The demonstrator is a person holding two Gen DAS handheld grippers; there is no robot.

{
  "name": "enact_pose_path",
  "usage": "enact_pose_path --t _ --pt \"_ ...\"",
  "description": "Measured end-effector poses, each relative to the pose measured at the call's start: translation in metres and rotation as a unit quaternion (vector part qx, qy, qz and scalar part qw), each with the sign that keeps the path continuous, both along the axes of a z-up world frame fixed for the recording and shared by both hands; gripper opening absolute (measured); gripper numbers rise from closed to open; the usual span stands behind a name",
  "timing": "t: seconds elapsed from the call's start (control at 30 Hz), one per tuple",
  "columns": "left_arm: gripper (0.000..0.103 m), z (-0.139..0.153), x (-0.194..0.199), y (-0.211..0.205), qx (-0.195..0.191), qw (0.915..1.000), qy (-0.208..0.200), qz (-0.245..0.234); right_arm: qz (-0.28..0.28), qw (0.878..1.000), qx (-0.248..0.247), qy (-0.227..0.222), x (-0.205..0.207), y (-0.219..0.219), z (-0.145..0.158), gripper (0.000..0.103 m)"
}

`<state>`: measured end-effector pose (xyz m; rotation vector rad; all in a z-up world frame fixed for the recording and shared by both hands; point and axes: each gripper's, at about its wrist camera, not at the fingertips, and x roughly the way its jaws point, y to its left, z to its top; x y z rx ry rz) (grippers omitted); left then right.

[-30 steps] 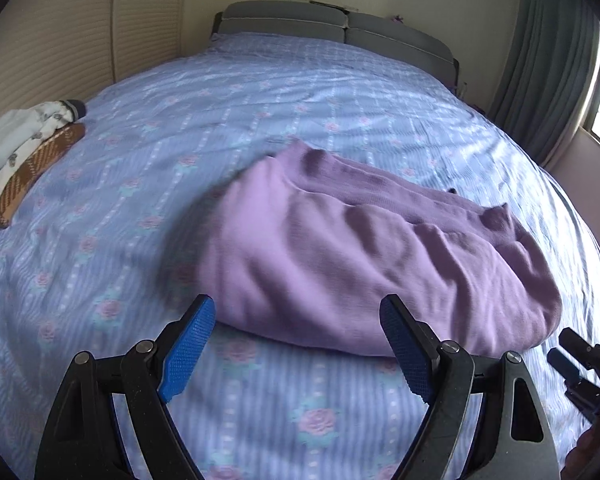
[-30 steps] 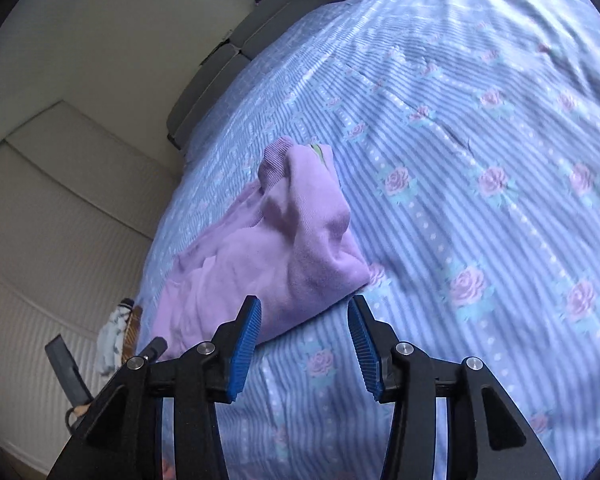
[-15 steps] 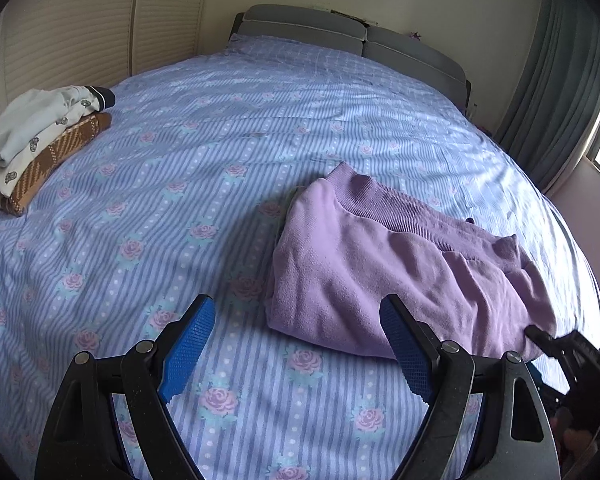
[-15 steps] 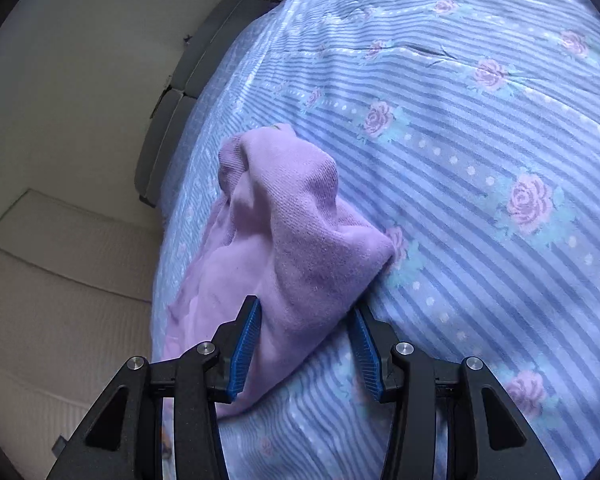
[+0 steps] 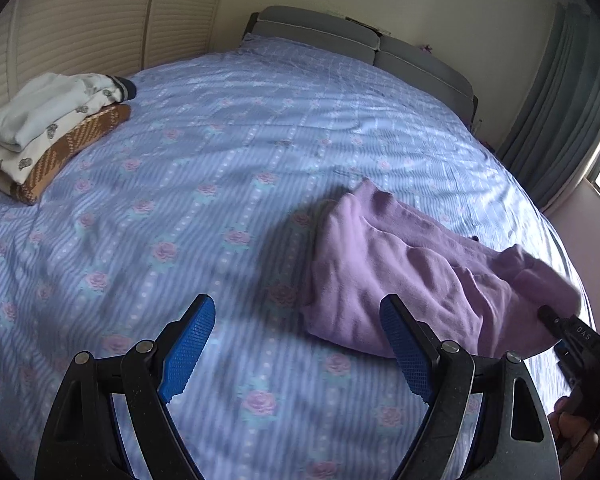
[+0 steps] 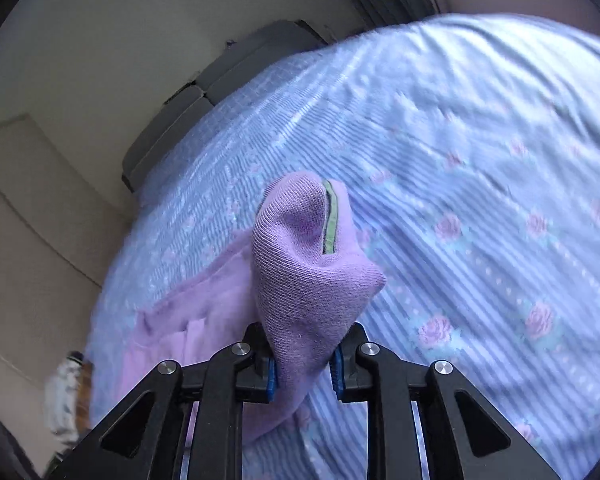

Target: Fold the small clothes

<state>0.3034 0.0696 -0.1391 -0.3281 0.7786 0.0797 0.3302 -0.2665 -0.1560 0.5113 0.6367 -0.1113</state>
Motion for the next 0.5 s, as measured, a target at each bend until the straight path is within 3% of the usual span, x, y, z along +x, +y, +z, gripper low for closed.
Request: enact_pose_path --t 0.17,0.3,0.37,0.5 --pt "0.085 0.008 -0.013 0.045 0.002 0.9994 -0.004 0.033 0.023 0.985 -0.163 -0.044 0.011 0.079 0.047 0.020" --pt "0.085 0.015 -0.028 0.090 0.002 0.9975 -0.007 0.070 0.063 0.956 -0.277 -0.067 0.022 0.152 0.063 0.020" --pt "0.085 0.015 -0.037 0.111 0.000 0.9964 -0.006 0.085 0.089 0.933 -0.342 -0.072 0.019 0.194 0.061 0.020" --pt "0.085 0.016 -0.052 0.140 0.017 0.9942 -0.002 0.106 0.157 0.855 -0.492 -0.047 0.017 0.274 0.021 0.019"
